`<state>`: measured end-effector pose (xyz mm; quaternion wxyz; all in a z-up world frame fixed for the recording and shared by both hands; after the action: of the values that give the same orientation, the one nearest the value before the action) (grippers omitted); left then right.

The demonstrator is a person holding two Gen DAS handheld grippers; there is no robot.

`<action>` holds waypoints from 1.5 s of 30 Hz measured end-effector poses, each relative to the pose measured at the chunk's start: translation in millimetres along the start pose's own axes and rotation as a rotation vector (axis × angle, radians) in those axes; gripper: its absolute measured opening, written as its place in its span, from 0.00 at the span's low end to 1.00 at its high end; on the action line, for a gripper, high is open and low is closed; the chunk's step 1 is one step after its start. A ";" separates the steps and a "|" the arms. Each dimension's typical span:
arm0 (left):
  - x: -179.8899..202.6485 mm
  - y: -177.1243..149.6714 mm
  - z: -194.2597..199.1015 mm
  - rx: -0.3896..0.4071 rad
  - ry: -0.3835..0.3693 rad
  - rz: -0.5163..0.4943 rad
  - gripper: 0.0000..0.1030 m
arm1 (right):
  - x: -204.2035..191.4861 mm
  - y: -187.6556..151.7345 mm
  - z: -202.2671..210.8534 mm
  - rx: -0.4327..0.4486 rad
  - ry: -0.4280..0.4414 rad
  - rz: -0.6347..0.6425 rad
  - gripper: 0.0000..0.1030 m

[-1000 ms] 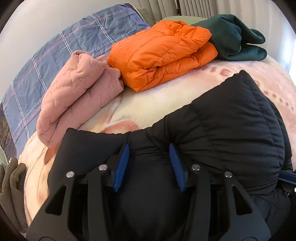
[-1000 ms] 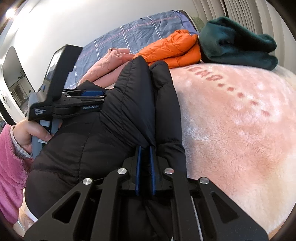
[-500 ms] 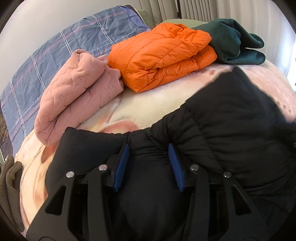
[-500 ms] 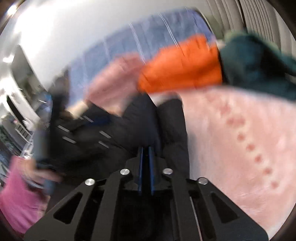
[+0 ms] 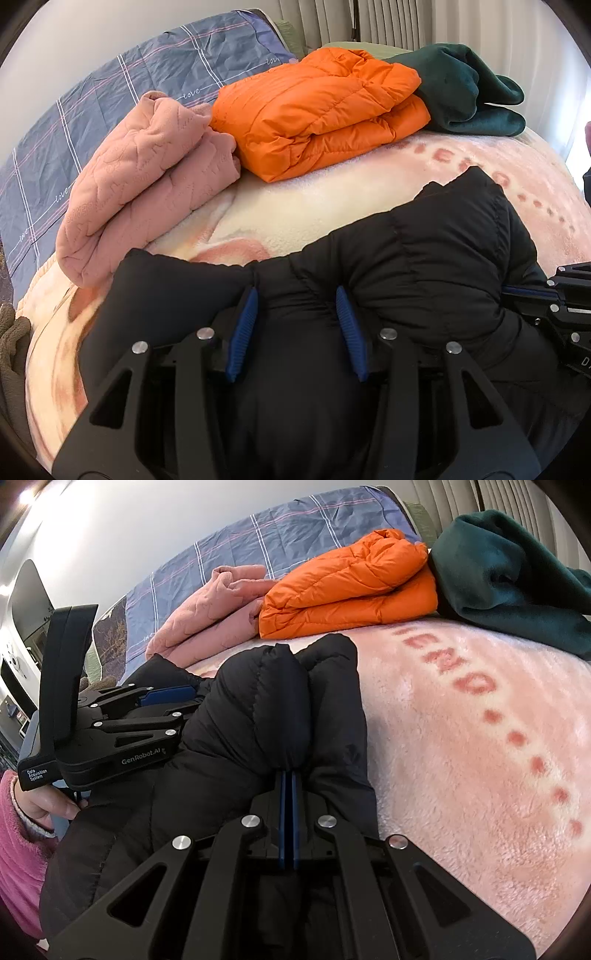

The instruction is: Fold large clothes

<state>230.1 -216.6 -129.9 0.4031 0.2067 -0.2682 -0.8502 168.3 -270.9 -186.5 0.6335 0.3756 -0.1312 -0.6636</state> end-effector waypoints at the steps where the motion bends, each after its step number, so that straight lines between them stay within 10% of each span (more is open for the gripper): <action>1: 0.1 0.0 0.0 0.001 -0.001 0.001 0.44 | 8.5 5.4 -1.3 0.000 0.000 0.000 0.00; 8: -0.5 0.3 0.1 0.006 -0.005 0.005 0.44 | 16.1 10.1 22.0 0.007 0.032 -0.017 0.13; 12: -0.4 1.0 0.1 0.005 -0.001 0.003 0.44 | 24.2 21.6 54.6 0.052 0.083 -0.097 0.75; 18: -0.6 0.9 0.0 0.006 -0.001 0.003 0.44 | 27.3 12.8 36.2 -0.078 0.118 -0.130 0.84; 35: -5.0 2.0 0.8 0.014 -0.048 0.040 0.44 | 22.1 -27.5 22.1 -0.221 0.375 -0.306 0.83; 40: -12.2 2.6 7.0 0.036 -0.073 0.074 0.44 | 20.3 -29.0 14.5 -0.188 0.348 -0.302 0.55; 45: -60.8 1.8 60.1 0.165 -0.208 0.327 0.58 | 22.6 -37.4 24.5 -0.144 0.322 -0.308 0.46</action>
<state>233.0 -151.7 -74.2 0.4877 0.1038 -0.4070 -0.7654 126.1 -293.4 -201.5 0.5626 0.4460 0.0781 -0.6917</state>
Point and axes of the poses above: each gripper's, at about its wrist camera, not at the fingertips, and z roughly against the way its jaws point, x to its right, y to its top, the point moved 6 cm from there along -z, roughly the way its jaws point
